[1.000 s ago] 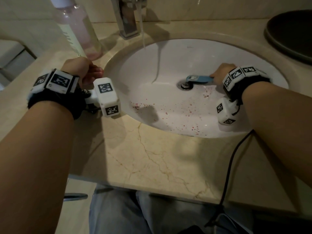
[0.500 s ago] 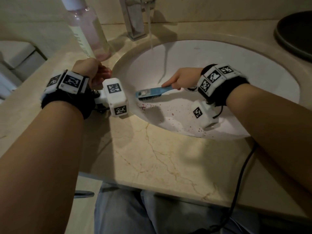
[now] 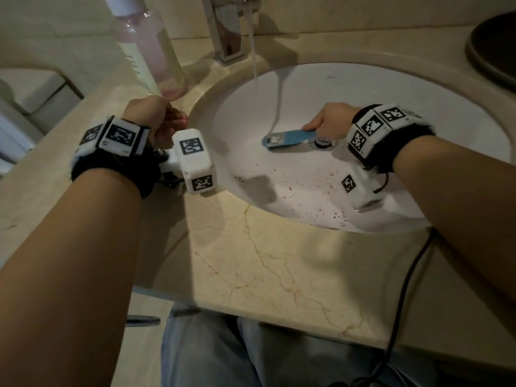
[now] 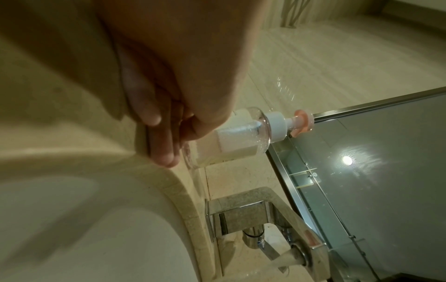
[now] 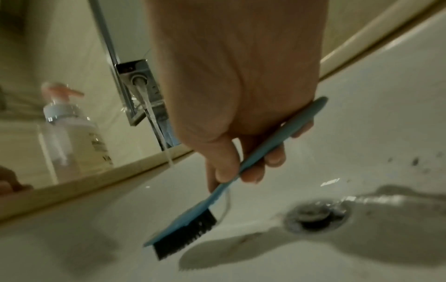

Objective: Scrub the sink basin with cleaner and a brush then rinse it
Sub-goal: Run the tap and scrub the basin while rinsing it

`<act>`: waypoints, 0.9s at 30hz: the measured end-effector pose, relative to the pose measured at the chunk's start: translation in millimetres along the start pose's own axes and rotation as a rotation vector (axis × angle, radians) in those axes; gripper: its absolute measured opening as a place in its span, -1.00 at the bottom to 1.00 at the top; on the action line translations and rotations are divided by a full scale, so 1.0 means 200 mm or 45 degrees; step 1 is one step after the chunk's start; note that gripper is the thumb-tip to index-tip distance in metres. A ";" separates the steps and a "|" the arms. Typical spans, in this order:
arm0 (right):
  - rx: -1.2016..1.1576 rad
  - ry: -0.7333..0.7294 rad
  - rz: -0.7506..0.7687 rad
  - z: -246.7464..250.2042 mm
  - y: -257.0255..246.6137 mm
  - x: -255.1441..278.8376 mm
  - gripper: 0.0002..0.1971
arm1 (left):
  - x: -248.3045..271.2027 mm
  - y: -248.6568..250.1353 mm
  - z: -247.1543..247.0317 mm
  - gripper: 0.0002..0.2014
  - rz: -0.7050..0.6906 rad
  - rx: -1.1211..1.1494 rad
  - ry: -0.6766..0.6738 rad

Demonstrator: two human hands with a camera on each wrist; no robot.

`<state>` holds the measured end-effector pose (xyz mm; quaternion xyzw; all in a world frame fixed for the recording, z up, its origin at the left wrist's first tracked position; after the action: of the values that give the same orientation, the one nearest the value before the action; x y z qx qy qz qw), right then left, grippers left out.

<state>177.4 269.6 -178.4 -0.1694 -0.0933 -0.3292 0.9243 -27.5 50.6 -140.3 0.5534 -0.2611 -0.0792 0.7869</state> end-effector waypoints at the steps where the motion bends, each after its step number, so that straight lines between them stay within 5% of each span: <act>1: -0.092 -0.043 0.071 -0.01 -0.03 0.01 -0.65 | 0.00 0.00 0.00 -0.72 -0.001 0.010 -0.006; 5: -0.024 -0.231 0.291 -0.09 -0.16 0.02 -0.60 | 0.00 -0.01 0.01 -0.74 -0.012 -0.021 0.013; 11: 0.397 -0.119 0.133 -0.09 -0.13 0.00 -0.60 | -0.01 0.00 0.01 -0.73 -0.015 -0.057 0.010; 14: 0.176 -0.165 0.228 -0.13 -0.12 -0.03 -0.60 | -0.01 0.00 0.01 -0.72 -0.014 -0.057 0.008; 19: 0.013 -0.516 0.370 -0.11 -0.17 0.00 -0.51 | 0.00 0.00 0.01 -0.72 -0.009 -0.064 -0.025; 25: -0.055 -0.087 0.282 -0.15 -0.16 -0.07 -0.58 | 0.02 0.01 -0.01 -0.70 0.013 -0.003 -0.067; 27: -0.079 -0.175 0.292 -0.16 -0.15 -0.08 -0.58 | 0.03 0.01 -0.01 -0.70 0.002 -0.002 -0.045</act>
<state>148.0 244.9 -204.5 -0.2297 -0.1260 -0.2118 0.9416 -22.1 51.5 -136.6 0.5512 -0.2752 -0.0885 0.7827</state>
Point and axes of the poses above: each hand's wrist, its own x-axis away from the middle knuckle, its own z-axis out of the back of the hand, y = z × x, the point moved 2 cm from there along -x, towards the middle knuckle, and after that the axes turned 2 degrees about -y, right-handed, at the moved point
